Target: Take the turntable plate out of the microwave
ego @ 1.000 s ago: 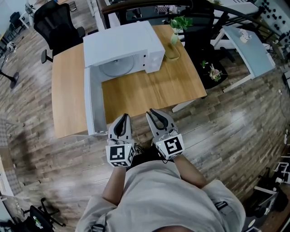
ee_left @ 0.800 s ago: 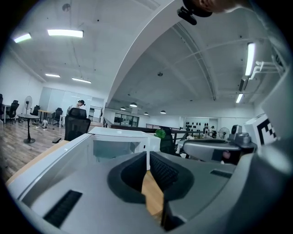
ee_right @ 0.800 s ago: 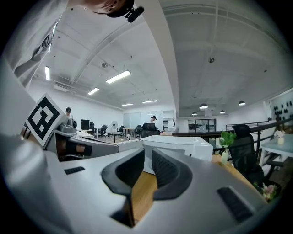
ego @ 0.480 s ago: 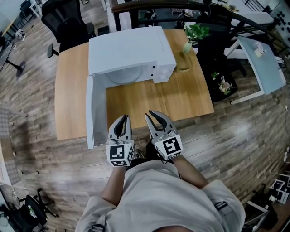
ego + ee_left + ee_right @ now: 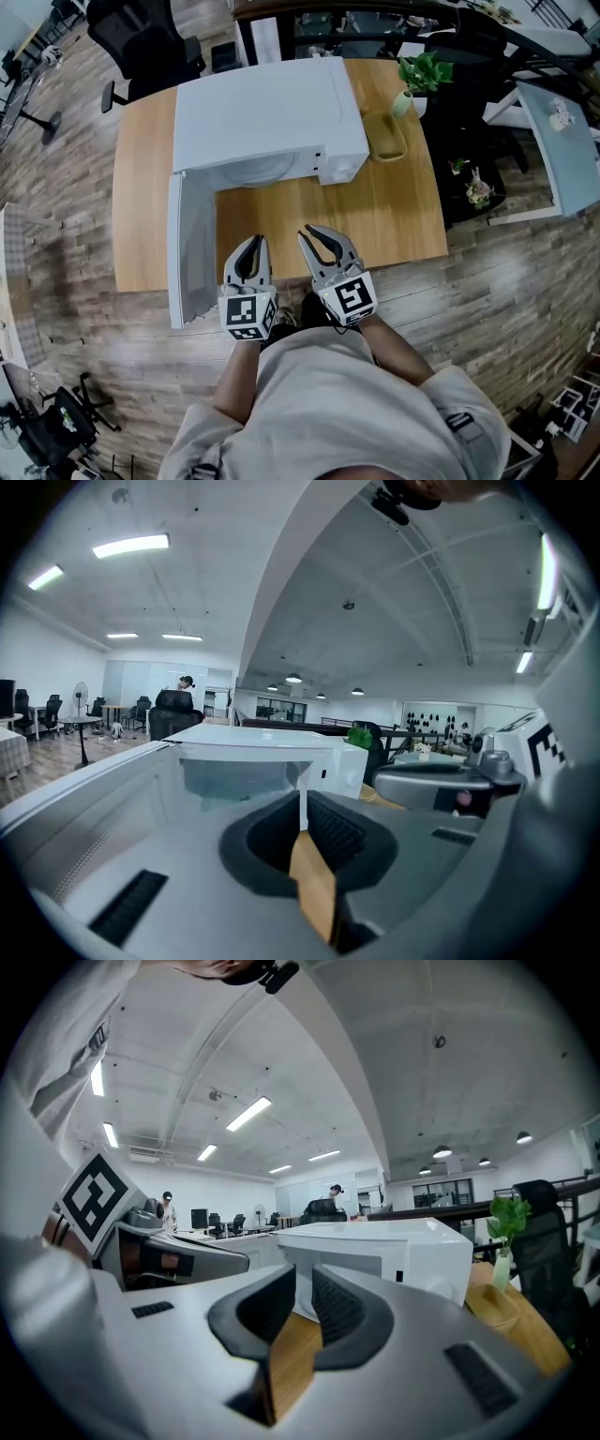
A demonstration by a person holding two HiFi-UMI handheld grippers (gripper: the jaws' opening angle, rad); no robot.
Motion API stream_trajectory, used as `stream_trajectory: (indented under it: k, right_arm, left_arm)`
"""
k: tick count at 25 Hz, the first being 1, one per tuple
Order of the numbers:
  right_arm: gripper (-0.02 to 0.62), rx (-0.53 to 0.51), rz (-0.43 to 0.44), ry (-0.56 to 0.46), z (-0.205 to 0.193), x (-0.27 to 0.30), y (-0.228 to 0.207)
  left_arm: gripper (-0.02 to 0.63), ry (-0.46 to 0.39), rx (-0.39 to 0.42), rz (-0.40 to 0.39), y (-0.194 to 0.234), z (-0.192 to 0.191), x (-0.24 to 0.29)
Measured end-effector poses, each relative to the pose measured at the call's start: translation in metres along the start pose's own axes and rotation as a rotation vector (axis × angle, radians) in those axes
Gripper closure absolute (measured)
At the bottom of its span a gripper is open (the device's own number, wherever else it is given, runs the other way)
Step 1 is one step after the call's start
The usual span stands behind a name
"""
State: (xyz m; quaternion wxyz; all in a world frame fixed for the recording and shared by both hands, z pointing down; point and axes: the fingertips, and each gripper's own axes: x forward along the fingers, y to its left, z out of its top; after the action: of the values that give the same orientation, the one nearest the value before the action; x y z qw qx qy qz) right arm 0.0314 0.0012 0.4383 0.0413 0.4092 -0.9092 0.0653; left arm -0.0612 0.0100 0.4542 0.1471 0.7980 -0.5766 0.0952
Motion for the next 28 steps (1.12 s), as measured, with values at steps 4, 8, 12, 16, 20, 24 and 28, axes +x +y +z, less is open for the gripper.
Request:
stream_trajectory:
  k: [4, 8, 12, 16, 20, 24, 28]
  right_arm:
    - [0.537, 0.023, 0.025, 0.016, -0.013, 0.003, -0.015]
    - [0.535, 0.041, 0.051, 0.045, -0.026, 0.01, -0.026]
    - [0.535, 0.108, 0.062, 0.094, -0.049, 0.02, -0.03]
    - [0.532, 0.16, 0.088, 0.154, -0.079, 0.039, -0.023]
    - [0.532, 0.198, 0.096, 0.196, -0.1, 0.06, -0.024]
    - [0.532, 0.208, 0.091, 0.249, -0.12, 0.082, -0.027]
    - [0.532, 0.319, 0.07, 0.28, -0.138, 0.105, -0.036]
  left_arm:
    - [0.571, 0.024, -0.025, 0.024, -0.004, -0.008, 0.014]
    - [0.569, 0.047, -0.073, 0.048, 0.0, -0.019, 0.025]
    - [0.569, 0.082, -0.105, 0.068, 0.01, -0.039, 0.033]
    - [0.563, 0.128, -0.135, 0.084, 0.027, -0.065, 0.046]
    - [0.551, 0.151, -0.147, 0.076, 0.043, -0.083, 0.064]
    - [0.549, 0.193, -0.169, 0.07, 0.061, -0.1, 0.084]
    - [0.551, 0.226, -0.256, 0.063, 0.08, -0.115, 0.104]
